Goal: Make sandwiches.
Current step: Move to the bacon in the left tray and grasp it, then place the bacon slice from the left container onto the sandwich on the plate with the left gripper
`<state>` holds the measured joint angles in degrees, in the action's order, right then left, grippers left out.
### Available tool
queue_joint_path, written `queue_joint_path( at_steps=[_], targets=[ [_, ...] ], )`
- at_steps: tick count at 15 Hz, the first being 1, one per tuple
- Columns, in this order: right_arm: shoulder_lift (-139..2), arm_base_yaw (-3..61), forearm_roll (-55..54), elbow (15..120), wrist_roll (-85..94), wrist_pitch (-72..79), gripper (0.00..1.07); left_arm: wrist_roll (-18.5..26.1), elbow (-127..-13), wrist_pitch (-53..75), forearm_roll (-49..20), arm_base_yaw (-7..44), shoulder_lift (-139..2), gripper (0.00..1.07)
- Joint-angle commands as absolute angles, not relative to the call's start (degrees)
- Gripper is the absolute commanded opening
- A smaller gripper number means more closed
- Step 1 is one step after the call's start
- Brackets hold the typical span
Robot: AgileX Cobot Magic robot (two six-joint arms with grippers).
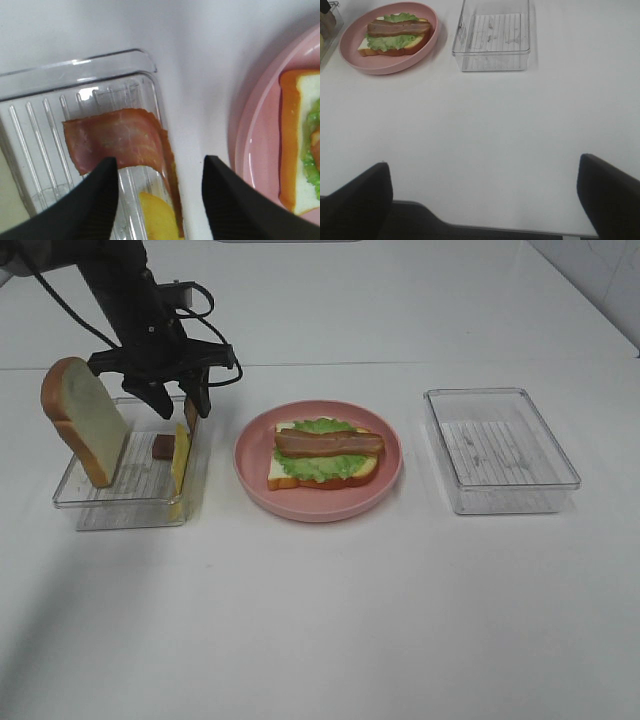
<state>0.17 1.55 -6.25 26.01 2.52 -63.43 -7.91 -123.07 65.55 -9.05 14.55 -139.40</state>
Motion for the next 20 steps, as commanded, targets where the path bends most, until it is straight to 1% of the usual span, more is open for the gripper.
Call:
queue_joint_path(
  at_steps=[1, 2, 3, 7, 11, 12, 15, 16, 17, 20],
  targets=[
    [1.6, 1.38, -6.36, 25.78, 2.58, -63.03, 0.96, -8.25, -123.36, 65.66, -8.48, 14.73, -139.4, 0.23],
    [1.6, 1.38, -6.36, 25.78, 2.58, -63.03, 0.96, -8.19, -123.36, 65.78, -8.48, 14.73, -139.4, 0.1],
    [1.6, 1.38, -6.36, 25.78, 2.58, -63.03, 0.96, -7.79, -123.36, 66.0, -8.48, 14.73, -139.4, 0.0],
    [1.6, 1.38, -6.36, 25.78, 2.58, -63.03, 0.96, -7.62, -123.53, 67.38, -8.42, 14.73, -139.0, 0.0],
    [1.6, 1.38, -6.36, 25.78, 2.58, -63.03, 0.96, -7.62, -123.7, 71.96, -8.31, 14.95, -131.89, 0.0],
    [1.6, 1.38, -6.36, 25.78, 2.58, -63.03, 0.96, -7.62, -123.82, 72.36, -7.51, 15.58, -128.23, 0.0],
    [1.6, 1.38, -6.36, 25.78, 2.58, -63.03, 0.96, -7.62, -124.22, 74.48, -7.39, 16.96, -125.82, 0.0],
    [1.6, 1.38, -6.36, 25.78, 2.58, -63.03, 0.96, -7.62, -125.36, 75.52, -7.39, 18.05, -125.48, 0.0],
    [1.6, 1.38, -6.36, 25.78, 2.58, -63.03, 0.96, -6.88, -128.92, 75.46, -7.51, 21.14, -125.48, 0.0],
    [1.6, 1.38, -6.36, 25.78, 2.58, -63.03, 0.96, -6.76, -131.78, 75.11, -9.91, 24.75, -125.65, 0.0]
  ],
)
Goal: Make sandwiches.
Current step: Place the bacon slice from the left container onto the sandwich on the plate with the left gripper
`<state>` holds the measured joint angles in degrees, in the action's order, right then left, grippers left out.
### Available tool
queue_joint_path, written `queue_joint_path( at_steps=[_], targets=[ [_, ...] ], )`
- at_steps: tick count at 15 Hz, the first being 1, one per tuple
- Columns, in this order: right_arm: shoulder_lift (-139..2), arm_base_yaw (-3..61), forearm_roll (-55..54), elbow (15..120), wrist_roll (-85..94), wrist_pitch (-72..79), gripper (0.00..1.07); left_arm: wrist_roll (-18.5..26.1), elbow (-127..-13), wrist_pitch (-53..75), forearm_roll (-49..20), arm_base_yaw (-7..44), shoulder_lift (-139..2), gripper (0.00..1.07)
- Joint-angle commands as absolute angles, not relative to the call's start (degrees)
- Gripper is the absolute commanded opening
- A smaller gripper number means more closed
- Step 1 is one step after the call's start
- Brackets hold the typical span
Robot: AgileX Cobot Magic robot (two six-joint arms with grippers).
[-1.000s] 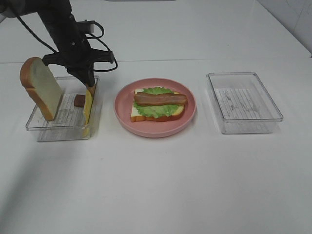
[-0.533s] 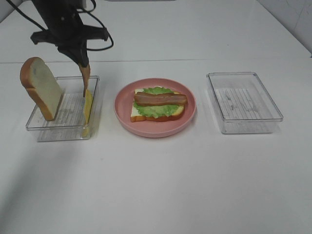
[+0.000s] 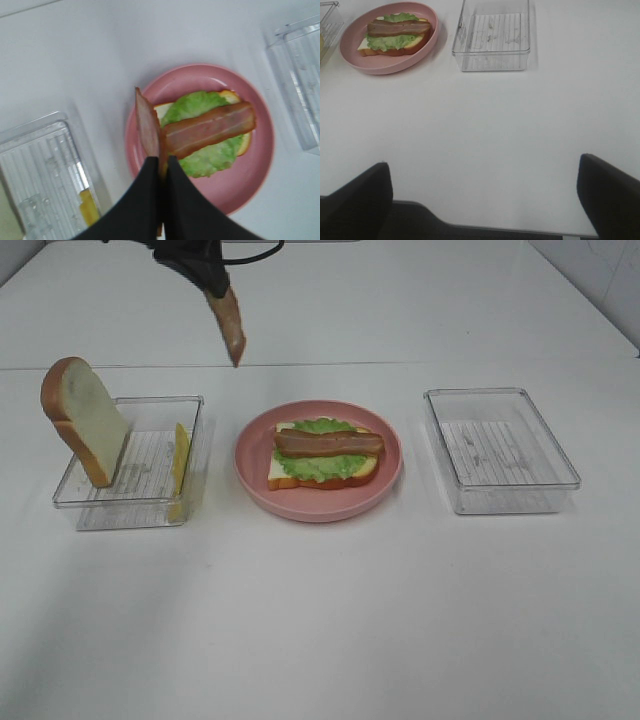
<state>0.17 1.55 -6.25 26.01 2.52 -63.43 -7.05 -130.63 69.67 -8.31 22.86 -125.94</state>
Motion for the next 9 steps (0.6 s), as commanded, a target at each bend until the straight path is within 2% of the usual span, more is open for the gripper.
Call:
queue_joint_path(
  at_steps=[1, 4, 5, 8, 9],
  targets=[
    [1.6, 1.38, -6.36, 25.78, 2.58, -63.03, 0.96, -6.82, -131.78, 74.43, -10.6, 25.38, -125.71, 0.0],
    [1.6, 1.38, -6.36, 25.78, 2.58, -63.03, 0.96, -5.9, -132.12, 71.45, -16.9, 27.85, -128.29, 0.0],
    [1.6, 1.38, -6.47, 25.78, 2.58, -63.03, 0.96, -3.04, -132.93, 71.33, -20.34, 28.99, -130.98, 0.0],
    [1.6, 1.38, -6.88, 25.78, 2.58, -63.03, 0.96, -0.57, -133.04, 71.28, -22.4, 29.74, -133.44, 0.0],
    [1.6, 1.38, -7.33, 25.78, 2.58, -63.03, 0.96, 3.5, -133.04, 71.16, -25.9, 30.65, -135.39, 0.0]
  ],
)
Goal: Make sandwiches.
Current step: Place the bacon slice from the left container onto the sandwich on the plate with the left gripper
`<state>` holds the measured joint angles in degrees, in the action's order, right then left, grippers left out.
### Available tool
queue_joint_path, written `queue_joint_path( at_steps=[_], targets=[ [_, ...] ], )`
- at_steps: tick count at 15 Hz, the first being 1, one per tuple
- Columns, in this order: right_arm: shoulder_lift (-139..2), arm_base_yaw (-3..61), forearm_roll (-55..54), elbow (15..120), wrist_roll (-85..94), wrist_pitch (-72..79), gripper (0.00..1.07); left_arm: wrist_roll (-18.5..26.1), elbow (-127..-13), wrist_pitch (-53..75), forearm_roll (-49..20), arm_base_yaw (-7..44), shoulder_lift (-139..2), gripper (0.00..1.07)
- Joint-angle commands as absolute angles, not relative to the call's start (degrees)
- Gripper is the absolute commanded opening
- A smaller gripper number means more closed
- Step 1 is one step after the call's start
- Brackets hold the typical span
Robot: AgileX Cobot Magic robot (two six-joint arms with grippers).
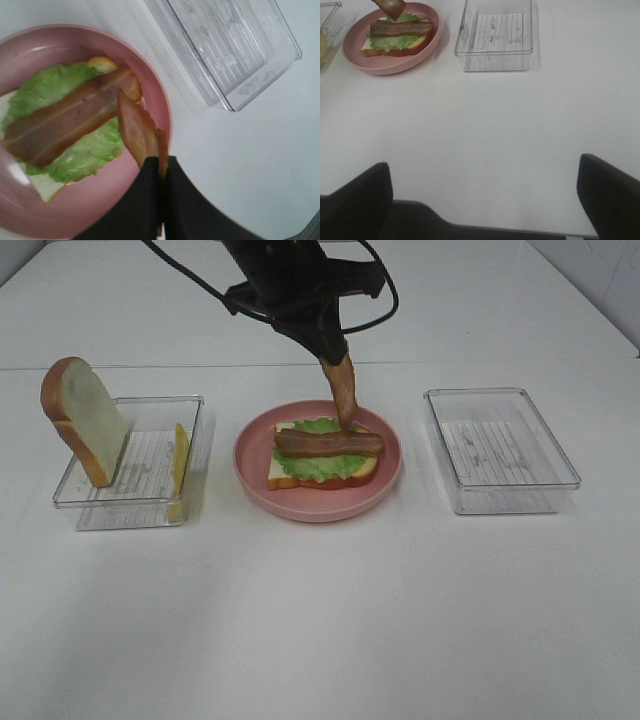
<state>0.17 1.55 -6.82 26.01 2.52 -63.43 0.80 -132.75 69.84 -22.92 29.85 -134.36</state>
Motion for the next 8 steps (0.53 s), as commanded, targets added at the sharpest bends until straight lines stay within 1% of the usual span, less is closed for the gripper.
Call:
queue_joint_path(
  at_steps=[1, 4, 8],
  targets=[
    [1.6, 1.38, -7.45, 25.78, 2.58, -63.03, 0.96, 4.81, -133.16, 70.65, -27.9, 30.65, -136.02, 0.0],
    [1.6, 1.38, -7.51, 25.78, 2.58, -63.03, 0.96, 7.28, -134.3, 69.33, -31.97, 30.65, -137.51, 0.0],
    [1.6, 1.38, -7.73, 25.78, 2.58, -63.03, 0.96, 7.96, -134.82, 67.67, -32.2, 30.08, -140.95, 0.0]
  ],
)
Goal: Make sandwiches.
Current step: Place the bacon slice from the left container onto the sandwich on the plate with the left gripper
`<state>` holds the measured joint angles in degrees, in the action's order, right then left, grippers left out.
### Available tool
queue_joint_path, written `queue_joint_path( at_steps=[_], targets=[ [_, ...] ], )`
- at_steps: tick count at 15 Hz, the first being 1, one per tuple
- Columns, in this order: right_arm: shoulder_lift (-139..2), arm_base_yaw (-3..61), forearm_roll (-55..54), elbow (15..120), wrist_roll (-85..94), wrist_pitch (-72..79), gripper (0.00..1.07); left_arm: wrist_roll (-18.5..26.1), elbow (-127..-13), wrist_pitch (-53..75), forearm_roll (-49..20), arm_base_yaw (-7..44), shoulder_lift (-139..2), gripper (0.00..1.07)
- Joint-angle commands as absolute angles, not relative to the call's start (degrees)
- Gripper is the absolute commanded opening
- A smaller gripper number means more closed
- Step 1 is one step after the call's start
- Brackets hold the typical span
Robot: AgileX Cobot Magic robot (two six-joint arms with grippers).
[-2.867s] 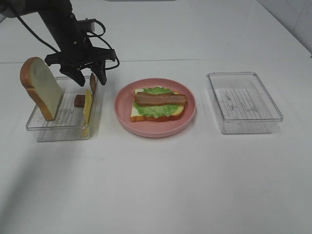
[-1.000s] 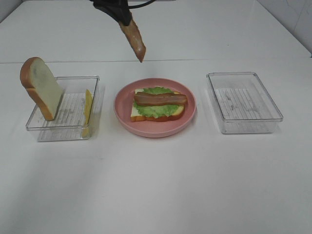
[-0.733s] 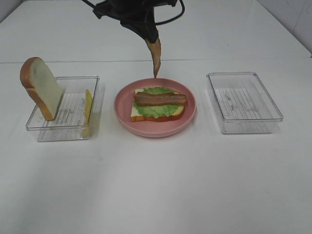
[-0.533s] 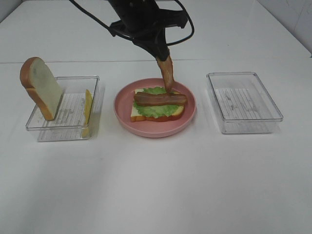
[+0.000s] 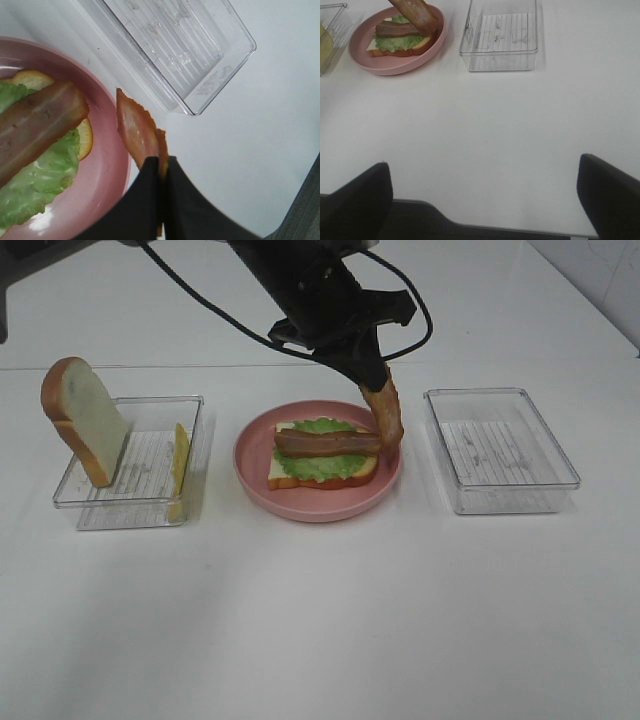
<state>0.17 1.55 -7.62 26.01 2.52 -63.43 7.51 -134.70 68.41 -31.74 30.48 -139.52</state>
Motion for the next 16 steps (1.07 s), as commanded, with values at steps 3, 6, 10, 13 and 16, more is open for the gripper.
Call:
queue_joint_path(
  at_steps=[3, 6, 10, 13, 16],
  targets=[
    [1.6, 1.38, -8.14, 25.78, 2.58, -63.03, 0.96, 4.58, -134.82, 67.09, -26.01, 28.48, -142.21, 0.0],
    [1.6, 1.38, -8.31, 25.78, 2.58, -63.03, 0.96, 2.12, -134.82, 67.27, -19.37, 28.02, -142.27, 0.0],
    [1.6, 1.38, -8.31, 25.78, 2.58, -63.03, 0.96, 2.12, -134.82, 68.18, -16.5, 28.02, -143.35, 0.0],
    [1.6, 1.38, -8.31, 25.78, 2.58, -63.03, 0.96, 0.92, -134.82, 68.35, -12.78, 28.02, -143.76, 0.0],
    [1.6, 1.38, -8.31, 25.78, 2.58, -63.03, 0.96, 0.74, -134.82, 68.3, -12.32, 28.02, -143.76, 0.0]
  ],
)
